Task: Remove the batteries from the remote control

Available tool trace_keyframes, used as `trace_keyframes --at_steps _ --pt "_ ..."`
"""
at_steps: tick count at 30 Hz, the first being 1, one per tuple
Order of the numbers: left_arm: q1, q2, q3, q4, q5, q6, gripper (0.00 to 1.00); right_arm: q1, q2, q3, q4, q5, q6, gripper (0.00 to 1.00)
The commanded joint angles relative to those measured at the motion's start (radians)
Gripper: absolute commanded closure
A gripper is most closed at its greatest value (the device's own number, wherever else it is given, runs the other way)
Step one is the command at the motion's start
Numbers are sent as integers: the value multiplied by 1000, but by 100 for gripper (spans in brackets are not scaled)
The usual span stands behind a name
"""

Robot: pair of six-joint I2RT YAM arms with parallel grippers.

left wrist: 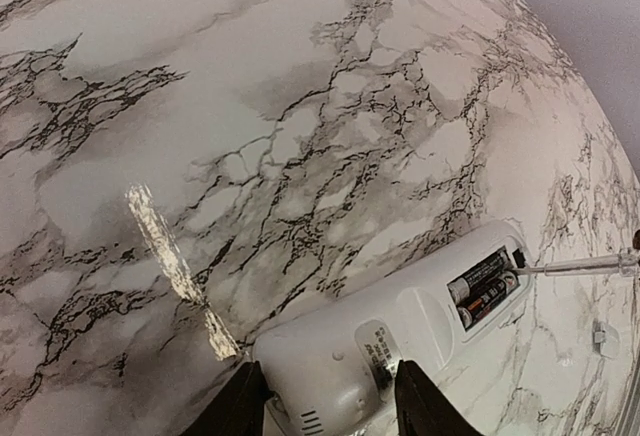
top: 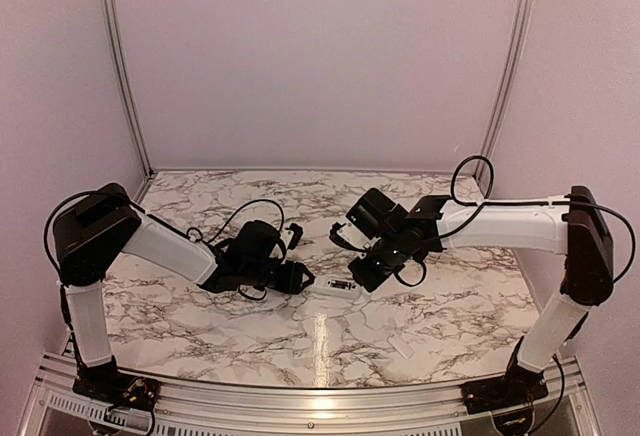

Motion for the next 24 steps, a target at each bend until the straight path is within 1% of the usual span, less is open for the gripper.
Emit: trace_keyframes --at_steps 1,14,24 --pt "-23 25 19 -39 44 15 53 -1 46 35 -20 -96 -25 100" --pt "-22 21 19 -43 49 18 56 -8 55 99 -45 -189 -81 100" --pt "-24 21 19 -44 54 19 57 -40 40 39 15 -225 -82 100"
